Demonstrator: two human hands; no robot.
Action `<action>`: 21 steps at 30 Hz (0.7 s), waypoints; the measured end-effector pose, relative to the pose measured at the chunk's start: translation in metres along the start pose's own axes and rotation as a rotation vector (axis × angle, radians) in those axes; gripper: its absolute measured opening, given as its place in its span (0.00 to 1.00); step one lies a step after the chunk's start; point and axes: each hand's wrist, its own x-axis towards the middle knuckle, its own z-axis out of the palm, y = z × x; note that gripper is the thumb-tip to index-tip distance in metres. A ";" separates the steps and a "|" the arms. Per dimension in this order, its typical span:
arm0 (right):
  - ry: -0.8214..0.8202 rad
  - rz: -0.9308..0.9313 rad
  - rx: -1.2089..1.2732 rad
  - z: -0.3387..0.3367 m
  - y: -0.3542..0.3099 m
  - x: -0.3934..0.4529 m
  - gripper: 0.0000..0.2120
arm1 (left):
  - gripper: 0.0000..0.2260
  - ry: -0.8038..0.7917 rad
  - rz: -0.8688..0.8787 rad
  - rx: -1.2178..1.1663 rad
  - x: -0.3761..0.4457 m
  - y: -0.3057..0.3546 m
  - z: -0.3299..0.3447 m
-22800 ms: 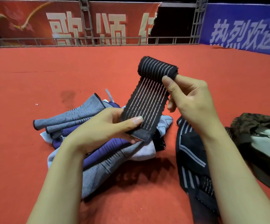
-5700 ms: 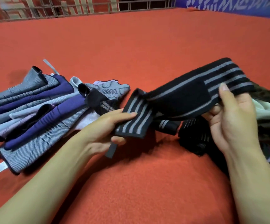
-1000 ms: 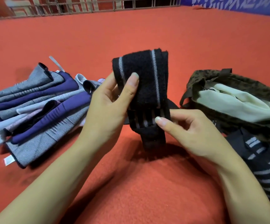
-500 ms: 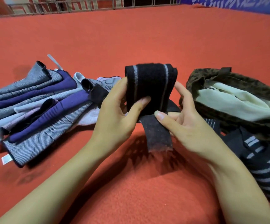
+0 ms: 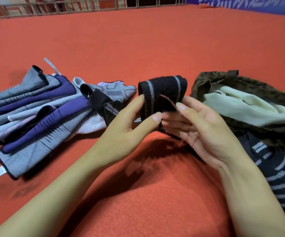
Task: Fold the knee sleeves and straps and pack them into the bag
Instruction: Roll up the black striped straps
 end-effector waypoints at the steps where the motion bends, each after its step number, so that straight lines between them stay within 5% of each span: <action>1: -0.011 0.004 -0.013 0.000 0.000 -0.001 0.13 | 0.17 0.025 -0.002 0.003 0.000 0.001 0.001; 10: -0.062 -0.070 -0.338 0.009 0.003 -0.005 0.14 | 0.06 0.151 -0.028 0.081 0.000 0.002 0.005; 15: 0.022 -0.104 -0.475 0.007 0.003 -0.003 0.11 | 0.13 0.139 -0.070 0.053 -0.002 0.002 0.007; 18: 0.140 -0.256 -0.739 -0.001 0.008 0.001 0.21 | 0.14 0.116 -0.092 -0.001 -0.003 0.004 0.009; 21: 0.159 -0.321 -0.716 -0.004 0.008 0.001 0.24 | 0.16 0.078 -0.099 0.050 -0.005 0.000 0.010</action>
